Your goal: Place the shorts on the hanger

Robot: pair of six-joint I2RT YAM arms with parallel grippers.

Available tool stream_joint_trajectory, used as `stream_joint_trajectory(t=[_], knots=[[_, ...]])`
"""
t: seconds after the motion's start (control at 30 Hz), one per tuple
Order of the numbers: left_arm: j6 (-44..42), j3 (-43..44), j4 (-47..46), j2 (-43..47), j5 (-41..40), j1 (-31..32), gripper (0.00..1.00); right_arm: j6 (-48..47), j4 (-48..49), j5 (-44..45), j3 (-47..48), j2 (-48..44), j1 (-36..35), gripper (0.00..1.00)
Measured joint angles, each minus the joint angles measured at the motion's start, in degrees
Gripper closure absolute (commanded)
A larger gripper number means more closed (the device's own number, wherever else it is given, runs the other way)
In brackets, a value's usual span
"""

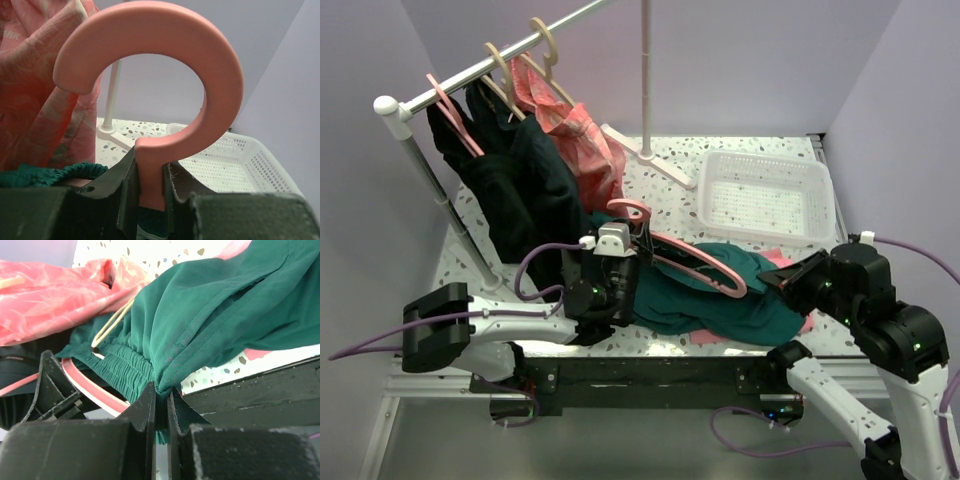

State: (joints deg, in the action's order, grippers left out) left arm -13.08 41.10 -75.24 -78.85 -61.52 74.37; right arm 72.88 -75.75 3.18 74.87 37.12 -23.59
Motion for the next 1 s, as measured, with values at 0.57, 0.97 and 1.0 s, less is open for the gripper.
stream_joint_trajectory(t=[0.57,0.97,1.0], knots=[[-10.8,2.5,-1.6,-7.7,-4.1,0.1,1.0,5.3,0.4,-6.2,-13.9,-4.2,0.1,0.75],[-5.3,1.8,4.1,-5.9,-4.4,-0.9,1.0,-14.4,5.1,-4.1,-18.3,-9.8,0.1,0.37],[-3.3,1.6,6.2,-4.6,-3.6,-0.9,1.0,-16.9,7.0,-4.0,-19.2,-10.3,0.1,0.37]])
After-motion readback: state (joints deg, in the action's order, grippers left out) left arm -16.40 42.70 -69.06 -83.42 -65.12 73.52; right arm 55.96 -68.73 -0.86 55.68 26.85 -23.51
